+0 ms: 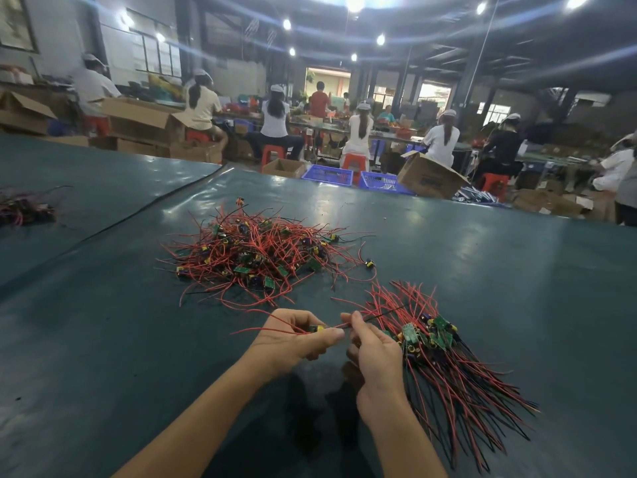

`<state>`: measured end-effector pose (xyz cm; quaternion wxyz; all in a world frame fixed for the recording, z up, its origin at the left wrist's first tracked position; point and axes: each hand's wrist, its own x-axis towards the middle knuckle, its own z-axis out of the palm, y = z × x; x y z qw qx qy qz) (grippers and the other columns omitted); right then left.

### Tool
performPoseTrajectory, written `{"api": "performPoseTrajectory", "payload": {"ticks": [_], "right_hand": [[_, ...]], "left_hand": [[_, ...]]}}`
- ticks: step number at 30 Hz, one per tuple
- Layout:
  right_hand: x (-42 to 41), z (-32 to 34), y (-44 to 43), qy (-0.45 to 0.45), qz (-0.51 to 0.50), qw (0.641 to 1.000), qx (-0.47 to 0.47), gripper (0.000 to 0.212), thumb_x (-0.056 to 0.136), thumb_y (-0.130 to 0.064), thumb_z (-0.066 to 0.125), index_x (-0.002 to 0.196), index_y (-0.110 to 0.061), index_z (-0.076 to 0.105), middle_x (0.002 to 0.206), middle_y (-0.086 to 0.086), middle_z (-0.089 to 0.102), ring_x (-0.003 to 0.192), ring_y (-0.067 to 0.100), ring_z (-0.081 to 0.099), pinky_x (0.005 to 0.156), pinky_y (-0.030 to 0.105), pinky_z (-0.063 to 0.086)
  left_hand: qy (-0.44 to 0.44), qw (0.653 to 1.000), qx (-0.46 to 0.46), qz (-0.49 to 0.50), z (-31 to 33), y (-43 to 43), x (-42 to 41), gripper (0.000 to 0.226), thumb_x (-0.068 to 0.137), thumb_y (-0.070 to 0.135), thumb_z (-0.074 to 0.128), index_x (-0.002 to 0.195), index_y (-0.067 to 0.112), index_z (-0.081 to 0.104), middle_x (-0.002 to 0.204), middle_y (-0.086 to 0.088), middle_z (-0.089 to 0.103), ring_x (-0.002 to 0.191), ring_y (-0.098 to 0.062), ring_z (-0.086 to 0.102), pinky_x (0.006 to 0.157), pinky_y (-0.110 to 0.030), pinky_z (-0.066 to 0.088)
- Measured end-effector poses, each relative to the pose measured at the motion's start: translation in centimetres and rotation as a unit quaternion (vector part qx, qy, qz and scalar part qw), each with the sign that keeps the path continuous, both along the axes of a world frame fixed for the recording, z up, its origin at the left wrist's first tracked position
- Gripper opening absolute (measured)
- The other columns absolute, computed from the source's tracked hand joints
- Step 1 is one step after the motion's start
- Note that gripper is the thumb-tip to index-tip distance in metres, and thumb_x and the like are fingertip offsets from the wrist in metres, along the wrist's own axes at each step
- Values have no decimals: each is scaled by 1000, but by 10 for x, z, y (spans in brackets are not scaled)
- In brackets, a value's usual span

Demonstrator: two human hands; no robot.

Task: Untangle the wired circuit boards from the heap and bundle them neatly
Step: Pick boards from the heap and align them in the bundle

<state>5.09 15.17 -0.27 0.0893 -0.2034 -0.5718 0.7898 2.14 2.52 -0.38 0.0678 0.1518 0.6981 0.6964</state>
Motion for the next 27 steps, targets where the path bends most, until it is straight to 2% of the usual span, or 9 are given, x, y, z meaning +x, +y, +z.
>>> {"api": "performPoseTrajectory", "payload": {"ticks": [3, 5, 9, 12, 16, 19, 22, 25, 27], "right_hand": [[-5, 5, 13, 22, -36, 995, -94, 26, 98, -21, 57, 80, -11, 73, 58, -6, 41, 37, 4, 26, 34, 16, 21], [-6, 9, 23, 43, -45, 987, -150, 25, 101, -20, 52, 84, -11, 68, 60, -5, 41, 34, 2, 27, 30, 15, 20], [-5, 10, 33, 80, -14, 968, -238, 25, 102, -21, 46, 86, -12, 63, 54, -9, 46, 34, 1, 32, 29, 14, 22], [-4, 10, 32, 91, 28, 954, -285, 28, 104, -26, 42, 83, -17, 59, 56, -9, 50, 35, 1, 34, 29, 14, 23], [-2, 8, 29, 96, 32, 960, -262, 28, 102, -29, 44, 79, -20, 57, 58, -7, 54, 37, 3, 37, 30, 15, 25], [0, 8, 28, 104, 26, 969, -221, 28, 99, -31, 49, 77, -18, 60, 59, -4, 57, 39, 5, 39, 32, 16, 27], [2, 9, 26, 113, 36, 975, -187, 32, 92, -37, 56, 71, -16, 65, 59, -1, 58, 41, 7, 42, 33, 17, 27], [5, 10, 25, 135, 64, 976, -159, 48, 80, -56, 54, 62, -14, 71, 54, 2, 56, 41, 8, 42, 36, 18, 29], [7, 9, 24, 154, 81, 972, -157, 62, 79, -64, 46, 64, -10, 74, 44, 2, 45, 39, 10, 36, 38, 19, 29]], "left_hand": [[-27, 999, 23, 8, 1, -2, 0, 22, 75, 18, 79, 60, 10, 66, 51, -1, 57, 47, -9, 50, 50, -18, 42], [-41, 999, 36, 3, 2, -4, 0, 22, 75, 17, 78, 60, 8, 65, 51, -2, 57, 47, -10, 49, 51, -18, 42], [-65, 997, 49, -10, 5, -4, 1, 24, 63, 24, 83, 55, 13, 64, 51, -4, 54, 47, -12, 47, 49, -20, 41], [-100, 986, 136, 14, 7, -7, -1, 20, 59, 24, 85, 56, 14, 68, 57, -5, 52, 48, -12, 46, 48, -20, 42], [-153, 956, 242, 67, 7, -10, -5, 28, 54, 29, 83, 70, 9, 73, 60, -3, 55, 51, -10, 51, 51, -18, 50], [-138, 956, 234, 109, 8, -11, -6, 22, 61, 31, 79, 67, 11, 75, 61, -2, 58, 52, -9, 53, 52, -17, 51], [-143, 951, 228, 149, 8, -9, -8, 31, 69, 37, 71, 84, 9, 70, 67, 0, 65, 55, -8, 60, 51, -18, 51], [-167, 938, 263, 150, 10, -9, -8, 35, 72, 36, 70, 92, 9, 66, 79, -3, 72, 62, -11, 68, 48, -19, 52], [-191, 920, 316, 130, 11, -12, -8, 34, 73, 33, 71, 93, 7, 67, 81, -7, 73, 62, -13, 68, 48, -19, 53]]}}
